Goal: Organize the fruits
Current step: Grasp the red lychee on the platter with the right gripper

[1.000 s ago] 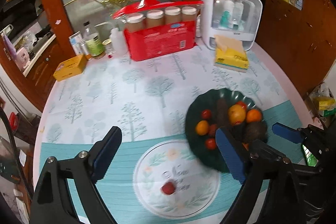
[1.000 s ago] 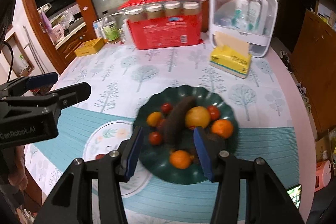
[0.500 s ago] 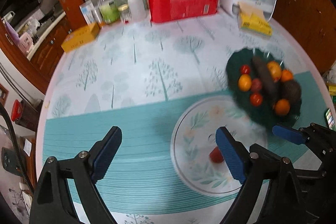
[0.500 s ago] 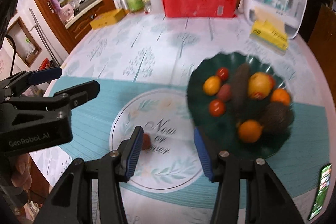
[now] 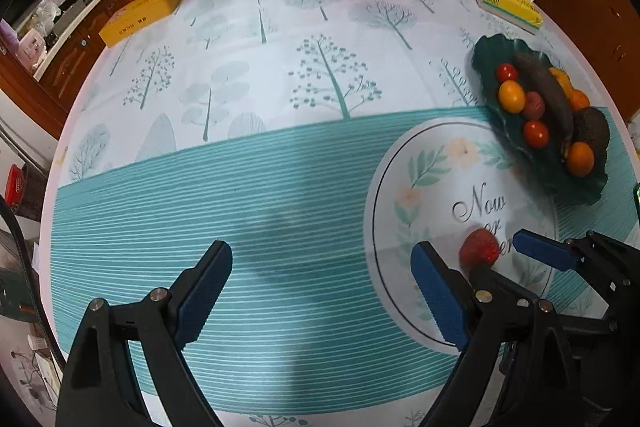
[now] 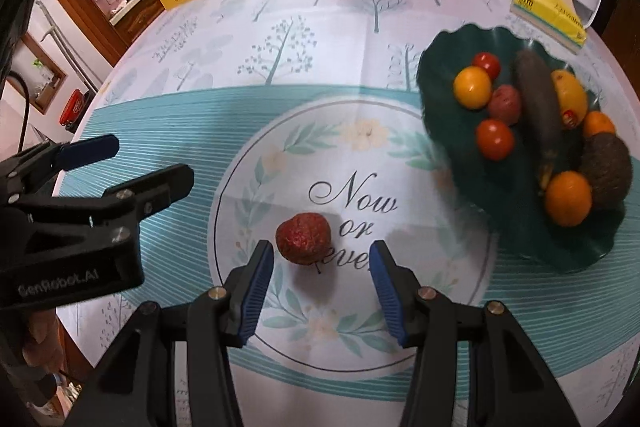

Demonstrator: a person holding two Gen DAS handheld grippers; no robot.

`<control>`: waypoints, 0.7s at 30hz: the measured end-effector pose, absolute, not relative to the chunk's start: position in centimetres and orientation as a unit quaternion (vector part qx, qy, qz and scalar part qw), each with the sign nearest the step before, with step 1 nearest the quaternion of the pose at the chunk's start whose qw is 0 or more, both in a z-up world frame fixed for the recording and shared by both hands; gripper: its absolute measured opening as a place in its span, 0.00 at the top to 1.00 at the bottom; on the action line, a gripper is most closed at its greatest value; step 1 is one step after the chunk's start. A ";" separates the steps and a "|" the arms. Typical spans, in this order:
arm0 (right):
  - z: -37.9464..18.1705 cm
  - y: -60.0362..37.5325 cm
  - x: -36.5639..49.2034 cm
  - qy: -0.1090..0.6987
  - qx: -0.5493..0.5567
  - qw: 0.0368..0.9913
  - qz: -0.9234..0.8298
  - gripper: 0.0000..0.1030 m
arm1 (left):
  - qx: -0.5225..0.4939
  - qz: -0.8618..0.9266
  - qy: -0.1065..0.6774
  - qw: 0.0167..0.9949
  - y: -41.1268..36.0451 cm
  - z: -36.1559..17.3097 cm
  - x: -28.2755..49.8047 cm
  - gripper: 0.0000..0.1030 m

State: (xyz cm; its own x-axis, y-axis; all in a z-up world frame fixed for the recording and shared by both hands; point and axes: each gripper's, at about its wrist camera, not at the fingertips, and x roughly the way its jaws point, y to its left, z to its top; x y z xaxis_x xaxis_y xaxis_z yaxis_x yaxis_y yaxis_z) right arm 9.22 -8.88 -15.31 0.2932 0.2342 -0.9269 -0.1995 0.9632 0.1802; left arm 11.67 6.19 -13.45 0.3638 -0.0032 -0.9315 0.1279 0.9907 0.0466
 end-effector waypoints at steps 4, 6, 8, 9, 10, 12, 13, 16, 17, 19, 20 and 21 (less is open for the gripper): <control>-16.0 -8.4 9.5 0.584 0.017 0.801 0.128 0.51 | 0.062 -0.043 0.566 0.821 6.4 -14.0 11.7 0.13; -16.3 -8.2 9.7 0.588 0.019 0.799 0.125 0.51 | 0.062 -0.045 0.568 0.820 6.6 -14.1 11.8 0.13; -16.5 -8.1 9.9 0.589 0.023 0.799 0.122 0.54 | 0.061 -0.044 0.570 0.818 6.8 -14.2 11.8 0.13; -16.5 -7.9 9.9 0.587 0.020 0.801 0.119 0.58 | 0.059 -0.044 0.571 0.817 6.9 -14.3 11.9 0.13; -16.5 -7.9 10.0 0.585 0.018 0.802 0.118 0.60 | 0.059 -0.043 0.573 0.817 7.1 -14.3 11.9 0.13; -16.5 -7.7 10.1 0.585 0.019 0.801 0.121 0.68 | 0.057 -0.042 0.576 0.815 7.2 -14.5 11.9 0.13; -16.5 -7.6 10.1 0.586 0.017 0.801 0.121 0.69 | 0.056 -0.042 0.577 0.814 7.3 -14.5 11.9 0.13; -16.5 -7.2 9.9 0.583 0.004 0.804 0.116 0.69 | 0.054 -0.041 0.582 0.811 7.4 -14.7 11.8 0.13; -16.4 -7.2 9.9 0.582 0.002 0.805 0.116 0.69 | 0.053 -0.042 0.583 0.809 7.4 -14.7 11.8 0.13; -16.4 -7.2 9.7 0.583 0.005 0.803 0.118 0.70 | 0.053 -0.044 0.586 0.807 7.2 -14.8 11.8 0.13; -16.4 -7.2 9.7 0.585 0.007 0.802 0.119 0.70 | 0.053 -0.045 0.587 0.807 7.1 -14.8 11.7 0.13; -16.4 -7.3 9.6 0.586 0.008 0.802 0.120 0.70 | 0.054 -0.047 0.588 0.806 6.9 -14.7 11.7 0.13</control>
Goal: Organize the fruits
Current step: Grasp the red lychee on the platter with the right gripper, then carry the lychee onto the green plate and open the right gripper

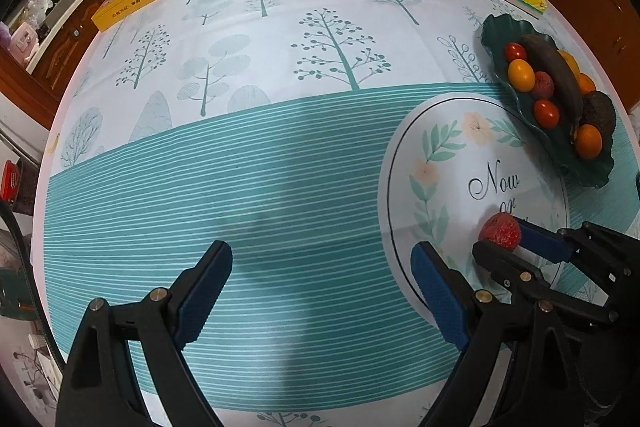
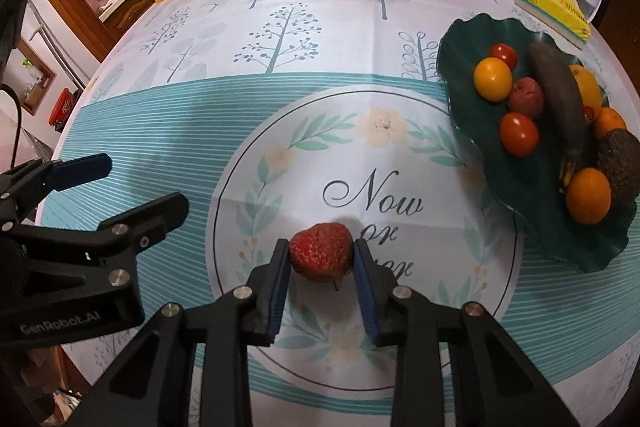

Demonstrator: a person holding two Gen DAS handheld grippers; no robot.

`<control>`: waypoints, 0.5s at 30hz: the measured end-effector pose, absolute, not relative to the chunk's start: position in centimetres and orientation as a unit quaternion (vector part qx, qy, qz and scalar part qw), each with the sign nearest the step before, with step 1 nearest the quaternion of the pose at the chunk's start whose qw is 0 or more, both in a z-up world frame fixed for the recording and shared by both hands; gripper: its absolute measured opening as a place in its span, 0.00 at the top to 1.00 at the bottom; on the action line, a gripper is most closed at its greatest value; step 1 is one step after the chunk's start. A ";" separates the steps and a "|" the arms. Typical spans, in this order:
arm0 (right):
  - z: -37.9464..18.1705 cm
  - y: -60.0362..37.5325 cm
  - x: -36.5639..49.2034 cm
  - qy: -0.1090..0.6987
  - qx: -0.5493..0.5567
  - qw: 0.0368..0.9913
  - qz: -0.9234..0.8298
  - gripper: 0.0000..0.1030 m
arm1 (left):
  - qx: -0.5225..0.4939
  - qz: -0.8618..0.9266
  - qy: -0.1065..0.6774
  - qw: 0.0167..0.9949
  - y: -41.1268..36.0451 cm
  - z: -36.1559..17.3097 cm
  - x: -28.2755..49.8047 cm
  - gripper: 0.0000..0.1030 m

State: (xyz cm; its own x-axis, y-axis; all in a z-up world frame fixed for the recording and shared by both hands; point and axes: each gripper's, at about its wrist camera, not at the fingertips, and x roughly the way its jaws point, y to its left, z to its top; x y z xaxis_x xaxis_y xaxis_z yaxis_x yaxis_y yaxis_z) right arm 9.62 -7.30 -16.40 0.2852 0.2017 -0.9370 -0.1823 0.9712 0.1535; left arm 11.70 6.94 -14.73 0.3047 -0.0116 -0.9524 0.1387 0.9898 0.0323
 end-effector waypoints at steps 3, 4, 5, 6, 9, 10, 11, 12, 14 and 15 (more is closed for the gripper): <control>-16.2 -7.6 9.4 0.588 0.013 0.799 0.123 0.70 | 0.053 -0.054 0.589 0.804 6.4 -14.5 11.7 0.13; -15.9 -7.7 9.2 0.587 0.014 0.800 0.124 0.70 | 0.054 -0.056 0.589 0.805 6.1 -14.3 11.6 0.13; -15.7 -7.8 9.1 0.586 0.013 0.801 0.124 0.70 | 0.054 -0.058 0.588 0.805 5.7 -14.1 11.6 0.13; -15.4 -7.9 9.0 0.584 0.012 0.802 0.124 0.70 | 0.053 -0.061 0.587 0.806 5.4 -13.9 11.6 0.13; -14.3 -8.8 8.8 0.575 0.007 0.809 0.122 0.70 | 0.050 -0.066 0.582 0.809 4.3 -13.0 11.8 0.13; -13.8 -9.1 8.8 0.572 0.005 0.812 0.120 0.70 | 0.048 -0.068 0.579 0.811 3.8 -12.6 11.8 0.13; -13.4 -9.6 8.8 0.568 0.005 0.814 0.119 0.70 | 0.047 -0.070 0.577 0.813 3.4 -12.3 11.9 0.13; -12.8 -10.2 8.8 0.564 0.005 0.817 0.118 0.70 | 0.044 -0.075 0.573 0.815 2.8 -11.8 12.0 0.13; -12.0 -11.3 8.8 0.558 0.006 0.822 0.115 0.70 | 0.041 -0.080 0.568 0.818 1.9 -11.0 12.1 0.13; -11.5 -11.9 8.8 0.555 0.007 0.824 0.114 0.70 | 0.040 -0.081 0.565 0.820 1.2 -10.5 12.2 0.13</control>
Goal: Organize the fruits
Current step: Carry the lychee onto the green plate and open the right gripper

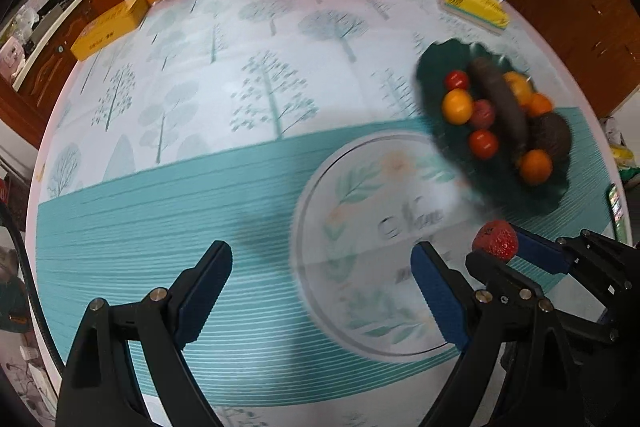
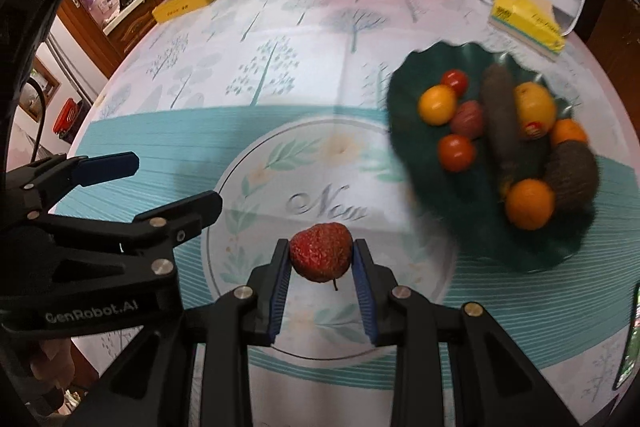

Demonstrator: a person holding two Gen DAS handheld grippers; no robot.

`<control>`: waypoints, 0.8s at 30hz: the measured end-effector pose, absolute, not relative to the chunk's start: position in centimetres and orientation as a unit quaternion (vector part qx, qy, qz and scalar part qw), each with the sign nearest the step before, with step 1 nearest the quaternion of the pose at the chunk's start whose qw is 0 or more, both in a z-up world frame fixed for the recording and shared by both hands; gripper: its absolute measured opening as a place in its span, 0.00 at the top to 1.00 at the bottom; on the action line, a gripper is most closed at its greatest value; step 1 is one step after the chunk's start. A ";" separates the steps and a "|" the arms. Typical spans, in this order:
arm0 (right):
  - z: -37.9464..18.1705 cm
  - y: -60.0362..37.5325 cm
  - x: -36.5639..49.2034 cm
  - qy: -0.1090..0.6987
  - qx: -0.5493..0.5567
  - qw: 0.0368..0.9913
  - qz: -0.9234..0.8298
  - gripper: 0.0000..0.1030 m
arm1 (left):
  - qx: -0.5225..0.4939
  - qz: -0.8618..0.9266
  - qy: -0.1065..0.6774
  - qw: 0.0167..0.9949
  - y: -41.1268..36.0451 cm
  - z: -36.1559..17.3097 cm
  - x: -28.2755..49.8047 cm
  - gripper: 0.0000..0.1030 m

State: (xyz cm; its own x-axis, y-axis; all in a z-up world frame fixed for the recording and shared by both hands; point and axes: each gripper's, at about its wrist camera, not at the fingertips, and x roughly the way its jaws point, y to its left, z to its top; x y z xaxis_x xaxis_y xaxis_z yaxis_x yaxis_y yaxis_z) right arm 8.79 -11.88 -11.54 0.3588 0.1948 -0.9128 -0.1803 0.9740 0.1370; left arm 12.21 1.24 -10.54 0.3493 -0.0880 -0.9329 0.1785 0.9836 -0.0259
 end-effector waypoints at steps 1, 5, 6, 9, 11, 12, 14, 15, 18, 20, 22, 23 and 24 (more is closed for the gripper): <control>-11.0 -12.6 8.8 0.551 0.008 0.827 0.112 0.70 | 0.039 -0.083 0.561 0.823 0.7 -10.1 12.3 0.13; -8.9 -15.6 9.0 0.535 0.009 0.838 0.105 0.70 | 0.029 -0.089 0.547 0.832 -1.9 -8.2 12.8 0.12; -8.3 -16.4 9.1 0.530 0.008 0.841 0.105 0.70 | 0.025 -0.091 0.543 0.834 -2.5 -7.7 12.9 0.12; -6.8 -18.4 9.6 0.516 -0.002 0.850 0.103 0.70 | 0.015 -0.094 0.530 0.843 -4.5 -6.2 13.6 0.12; -5.7 -19.8 10.1 0.504 -0.010 0.857 0.102 0.70 | 0.010 -0.092 0.521 0.849 -5.7 -5.3 13.9 0.12; -5.3 -20.5 10.4 0.499 -0.012 0.861 0.102 0.70 | 0.007 -0.091 0.515 0.852 -6.4 -4.8 14.2 0.12; -4.5 -21.9 11.2 0.489 -0.017 0.867 0.100 0.70 | 0.005 -0.088 0.508 0.857 -7.6 -4.2 14.7 0.12; -4.2 -22.7 11.7 0.484 -0.020 0.870 0.098 0.70 | 0.004 -0.086 0.505 0.859 -8.0 -4.1 14.9 0.12; -4.0 -24.3 13.2 0.478 -0.023 0.873 0.095 0.70 | -0.003 -0.078 0.496 0.865 -9.5 -3.6 15.6 0.12; -4.5 -25.5 14.4 0.484 -0.019 0.870 0.091 0.70 | -0.006 -0.071 0.492 0.868 -10.4 -3.7 16.1 0.12; -5.3 -26.4 15.5 0.493 -0.008 0.865 0.094 0.70 | -0.005 -0.062 0.492 0.869 -11.0 -4.1 16.6 0.12; -5.8 -26.9 16.1 0.499 -0.003 0.862 0.094 0.70 | -0.005 -0.057 0.494 0.868 -11.3 -4.4 16.9 0.12; -6.3 -27.2 16.6 0.504 -0.001 0.858 0.094 0.70 | -0.005 -0.054 0.496 0.866 -11.5 -4.9 17.2 0.12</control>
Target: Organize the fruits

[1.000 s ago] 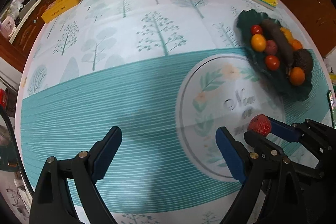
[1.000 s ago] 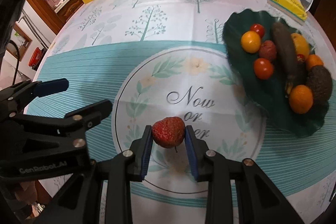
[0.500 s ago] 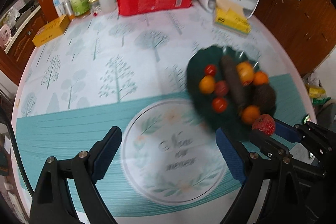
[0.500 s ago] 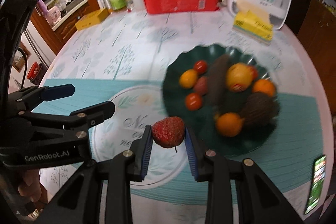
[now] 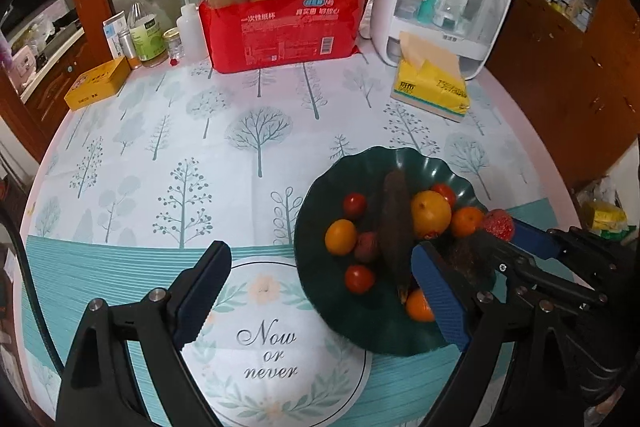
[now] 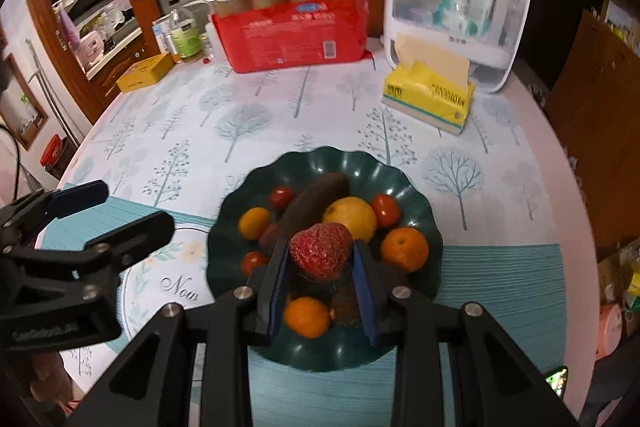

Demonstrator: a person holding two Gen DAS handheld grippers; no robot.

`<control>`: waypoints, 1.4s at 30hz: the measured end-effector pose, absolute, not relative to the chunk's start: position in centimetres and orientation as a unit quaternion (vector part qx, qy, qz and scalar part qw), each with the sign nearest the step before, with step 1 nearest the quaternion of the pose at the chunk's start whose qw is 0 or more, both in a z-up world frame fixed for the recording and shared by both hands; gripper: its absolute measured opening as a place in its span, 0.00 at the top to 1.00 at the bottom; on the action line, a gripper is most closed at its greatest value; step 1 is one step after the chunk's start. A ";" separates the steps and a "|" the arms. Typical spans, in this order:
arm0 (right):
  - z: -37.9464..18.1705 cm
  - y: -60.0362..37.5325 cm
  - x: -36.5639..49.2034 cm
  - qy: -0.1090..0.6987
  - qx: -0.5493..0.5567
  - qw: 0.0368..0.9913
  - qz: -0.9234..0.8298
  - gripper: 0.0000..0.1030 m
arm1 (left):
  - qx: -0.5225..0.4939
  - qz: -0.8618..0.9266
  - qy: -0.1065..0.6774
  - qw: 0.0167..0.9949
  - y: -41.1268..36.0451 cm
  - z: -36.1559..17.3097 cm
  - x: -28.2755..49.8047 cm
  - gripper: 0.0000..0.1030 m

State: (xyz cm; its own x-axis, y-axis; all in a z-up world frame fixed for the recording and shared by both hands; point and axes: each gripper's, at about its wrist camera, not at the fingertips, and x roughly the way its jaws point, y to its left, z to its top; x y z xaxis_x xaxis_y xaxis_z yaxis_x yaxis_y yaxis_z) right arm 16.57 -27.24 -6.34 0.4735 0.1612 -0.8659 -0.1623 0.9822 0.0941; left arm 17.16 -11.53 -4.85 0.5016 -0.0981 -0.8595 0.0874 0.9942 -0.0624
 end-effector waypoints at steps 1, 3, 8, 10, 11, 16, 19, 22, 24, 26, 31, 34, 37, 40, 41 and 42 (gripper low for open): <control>-6.8 -27.5 16.7 0.508 0.002 0.856 0.095 0.70 | -0.006 -0.049 0.501 0.864 -11.7 -5.3 17.4 0.12; -7.8 -27.8 17.3 0.517 0.006 0.850 0.097 0.70 | -0.007 -0.045 0.507 0.861 -12.0 -6.1 17.7 0.12; -9.7 -27.8 18.1 0.531 -0.003 0.841 0.104 0.70 | -0.005 -0.034 0.526 0.850 -12.5 -8.0 18.4 0.12; -10.4 -27.6 18.3 0.537 -0.012 0.837 0.107 0.69 | -0.004 -0.035 0.528 0.848 -12.6 -8.3 18.4 0.12; -10.6 -27.6 18.4 0.541 -0.015 0.834 0.108 0.69 | -0.003 -0.034 0.529 0.848 -12.7 -8.5 18.5 0.12; -11.1 -27.8 18.8 0.540 -0.016 0.835 0.103 0.53 | -0.007 -0.030 0.533 0.845 -12.5 -8.9 18.7 0.11; -11.2 -27.8 18.8 0.539 -0.011 0.835 0.106 0.50 | -0.006 -0.026 0.535 0.845 -12.3 -9.0 18.6 0.10; -11.3 -27.7 18.7 0.539 -0.013 0.835 0.107 0.50 | -0.004 -0.024 0.535 0.844 -12.1 -9.2 18.5 0.10; -11.4 -27.6 18.6 0.539 -0.013 0.836 0.107 0.50 | -0.004 -0.023 0.536 0.844 -12.0 -9.2 18.3 0.10; -11.3 -27.6 18.5 0.539 -0.012 0.836 0.107 0.50 | -0.003 -0.022 0.535 0.844 -11.9 -9.2 18.1 0.10; -11.1 -27.6 18.1 0.536 -0.004 0.838 0.103 0.50 | -0.003 -0.023 0.535 0.845 -11.9 -9.0 17.4 0.10; -10.7 -27.7 17.6 0.533 0.002 0.840 0.100 0.50 | -0.003 -0.024 0.533 0.846 -12.0 -8.7 16.6 0.10; -10.2 -27.8 16.9 0.531 0.005 0.842 0.098 0.50 | -0.003 -0.024 0.530 0.848 -12.0 -8.4 15.8 0.10; -9.6 -27.8 15.9 0.526 0.007 0.845 0.095 0.50 | -0.006 -0.024 0.527 0.849 -11.9 -7.8 14.6 0.10; -9.4 -27.9 15.5 0.525 0.008 0.846 0.093 0.50 | -0.006 -0.025 0.526 0.850 -11.9 -7.6 14.1 0.10; -9.2 -27.9 15.0 0.524 0.008 0.847 0.091 0.50 | -0.007 -0.024 0.525 0.850 -11.9 -7.5 13.7 0.10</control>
